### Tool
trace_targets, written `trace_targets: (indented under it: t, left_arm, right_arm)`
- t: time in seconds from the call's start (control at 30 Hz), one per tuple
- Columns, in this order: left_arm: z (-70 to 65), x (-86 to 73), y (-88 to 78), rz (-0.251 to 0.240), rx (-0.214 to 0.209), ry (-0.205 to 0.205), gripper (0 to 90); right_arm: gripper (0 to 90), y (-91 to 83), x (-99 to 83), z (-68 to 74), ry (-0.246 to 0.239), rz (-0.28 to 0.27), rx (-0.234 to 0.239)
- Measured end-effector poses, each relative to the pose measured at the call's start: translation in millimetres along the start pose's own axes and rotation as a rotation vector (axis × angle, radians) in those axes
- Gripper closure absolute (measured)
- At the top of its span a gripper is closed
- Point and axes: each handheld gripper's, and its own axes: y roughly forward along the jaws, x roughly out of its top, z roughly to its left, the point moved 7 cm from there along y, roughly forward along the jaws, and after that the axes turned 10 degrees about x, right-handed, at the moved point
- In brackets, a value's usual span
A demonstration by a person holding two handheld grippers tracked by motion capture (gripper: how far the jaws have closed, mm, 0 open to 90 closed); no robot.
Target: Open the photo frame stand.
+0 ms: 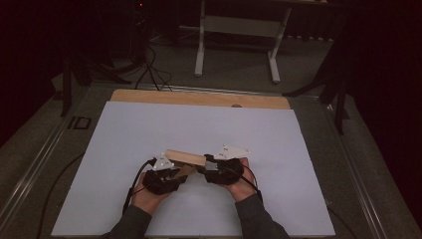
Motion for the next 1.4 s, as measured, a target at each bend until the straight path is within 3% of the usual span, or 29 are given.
trace_targets:
  t: [0.43,1.4]
  left_arm:
    - [-0.8,-5.1,-1.2,0.015,-0.078,-0.058,60.2]
    - [-2.2,-9.7,-5.5,0.017,-0.062,-0.045,59.5]
  right_arm:
    - [44.4,0.6,-3.0,5.6,-0.012,0.022,0.015]
    - [39.1,-2.5,-2.3,12.5,-0.047,0.024,0.043]
